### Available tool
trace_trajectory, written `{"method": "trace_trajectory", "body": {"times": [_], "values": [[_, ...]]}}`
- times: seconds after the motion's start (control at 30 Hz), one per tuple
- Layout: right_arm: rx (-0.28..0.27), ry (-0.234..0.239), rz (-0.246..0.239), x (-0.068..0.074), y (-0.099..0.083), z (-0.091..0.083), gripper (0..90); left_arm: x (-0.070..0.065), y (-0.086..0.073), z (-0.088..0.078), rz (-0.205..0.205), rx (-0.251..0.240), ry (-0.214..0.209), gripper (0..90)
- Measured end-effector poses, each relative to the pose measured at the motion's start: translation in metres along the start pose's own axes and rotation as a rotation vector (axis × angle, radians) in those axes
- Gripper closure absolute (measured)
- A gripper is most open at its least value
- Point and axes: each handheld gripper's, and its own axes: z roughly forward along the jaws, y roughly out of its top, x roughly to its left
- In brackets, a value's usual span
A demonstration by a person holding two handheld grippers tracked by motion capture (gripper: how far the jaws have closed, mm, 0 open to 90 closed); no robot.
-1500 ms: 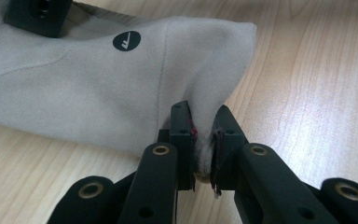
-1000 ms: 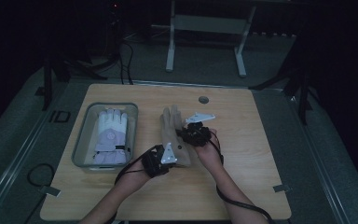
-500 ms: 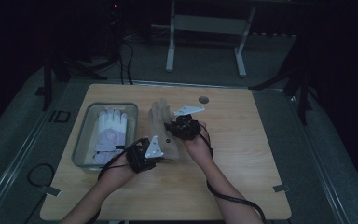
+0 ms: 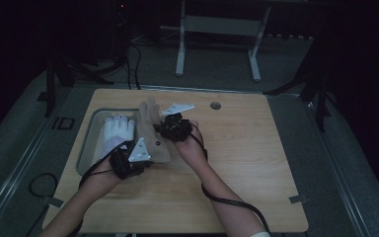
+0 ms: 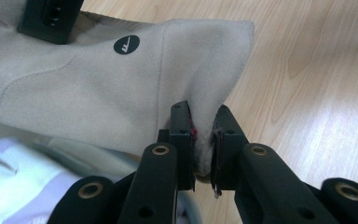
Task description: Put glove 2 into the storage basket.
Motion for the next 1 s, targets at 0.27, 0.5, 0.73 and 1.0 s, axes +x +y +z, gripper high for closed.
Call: {"method": "trace_trajectory", "body": {"times": [0.27,0.5,0.73,1.0], "values": [[0.008,0.018,-0.033,0.019,0.021,0.02,80.3,0.012,-0.018,-0.018,-0.028,0.012,0.028,81.8],[0.004,0.046,-0.041,0.036,0.034,0.041,80.3,0.022,-0.037,-0.035,-0.061,0.026,0.054,81.8],[0.003,0.071,-0.075,0.058,0.048,0.058,80.3,0.027,-0.056,-0.05,-0.094,0.043,0.079,81.7],[0.015,0.079,-0.085,0.072,0.052,0.078,80.2,0.032,-0.071,-0.056,-0.12,0.058,0.086,81.7]]}}
